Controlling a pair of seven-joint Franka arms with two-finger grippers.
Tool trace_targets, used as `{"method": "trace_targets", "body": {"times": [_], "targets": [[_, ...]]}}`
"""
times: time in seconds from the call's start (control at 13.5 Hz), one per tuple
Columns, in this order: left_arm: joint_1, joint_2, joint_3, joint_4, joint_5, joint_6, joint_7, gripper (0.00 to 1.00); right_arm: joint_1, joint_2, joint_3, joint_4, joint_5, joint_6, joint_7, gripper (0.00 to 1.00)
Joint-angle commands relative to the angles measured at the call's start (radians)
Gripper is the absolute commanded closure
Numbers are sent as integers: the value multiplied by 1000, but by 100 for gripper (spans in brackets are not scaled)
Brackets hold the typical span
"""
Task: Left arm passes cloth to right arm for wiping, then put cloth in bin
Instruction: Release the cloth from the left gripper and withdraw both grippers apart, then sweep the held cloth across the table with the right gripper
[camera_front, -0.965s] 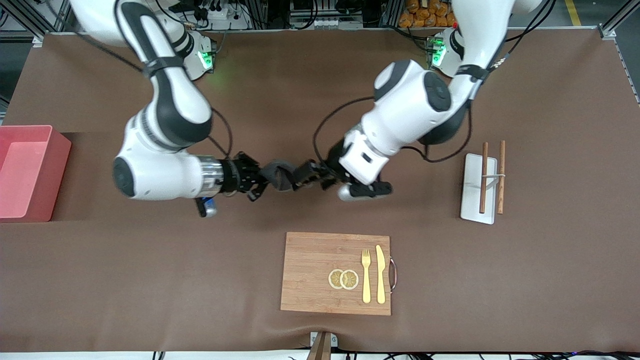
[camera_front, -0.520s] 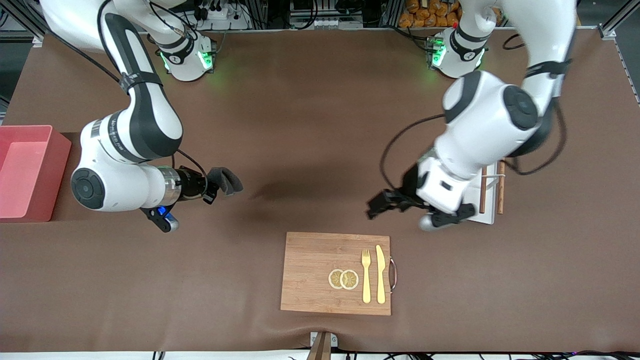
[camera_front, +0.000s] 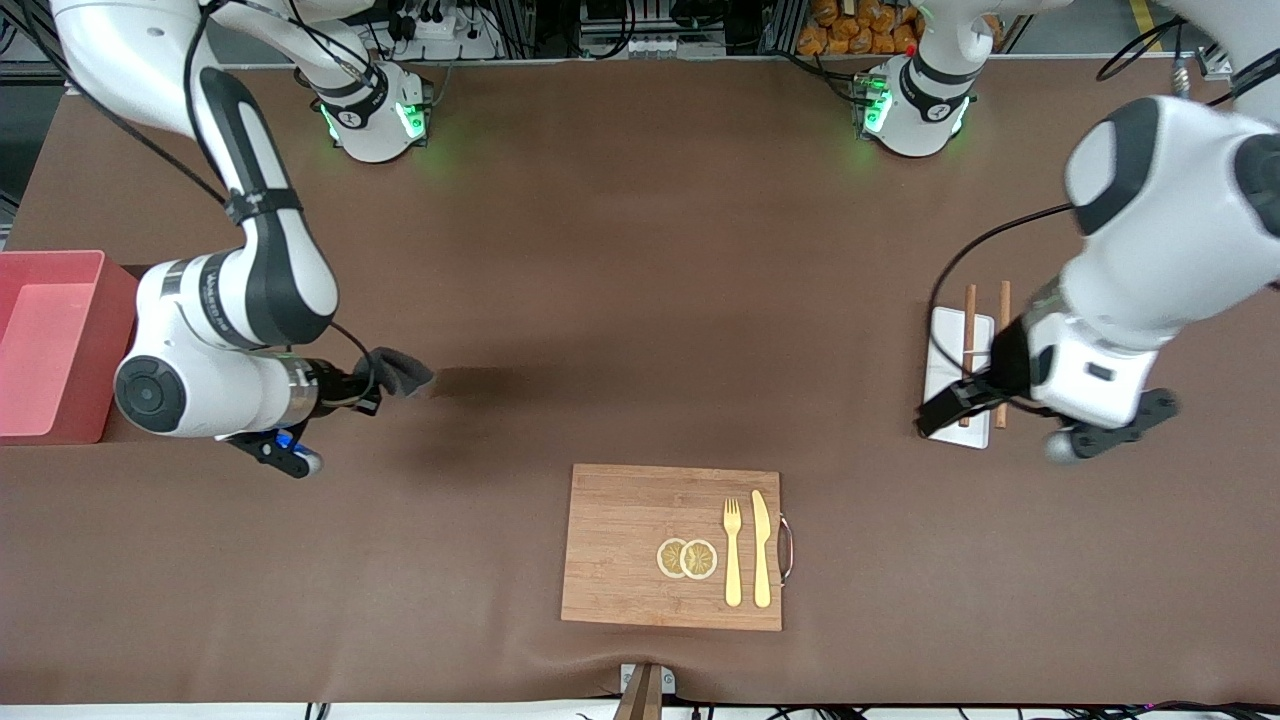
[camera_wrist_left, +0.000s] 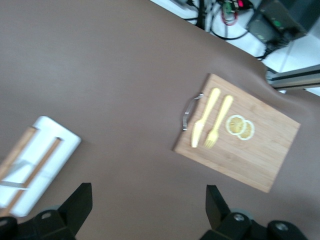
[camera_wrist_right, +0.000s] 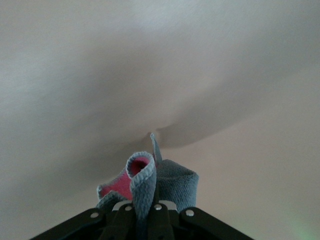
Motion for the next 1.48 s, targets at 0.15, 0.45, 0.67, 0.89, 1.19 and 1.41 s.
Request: {"method": "trace_targets", "body": {"times": [0.15,0.45,0.67,0.89,1.19,1.41], "targets": [[137,-72,-8,-28,29,-131,195,0,-222,-3,19,-31,-66,70,-415,100],[20,-226,220,-151,20,-163,418,0,-377,9,19,-14,-132,125,-721,100],[-51,-318,326,-179,20,-258,573,0,-488,9,19,12,-188,190,-925,100],[-56,-369,331,-173,25,-318,659,0,-533,15,19,17,-212,254,-1030,100],[-51,-385,293,-168,28,-379,743,0,-458,9,21,-20,-208,225,-900,100],[-54,-382,262,-141,69,-445,825,0,-360,10,24,-41,-204,213,-767,100]]}}
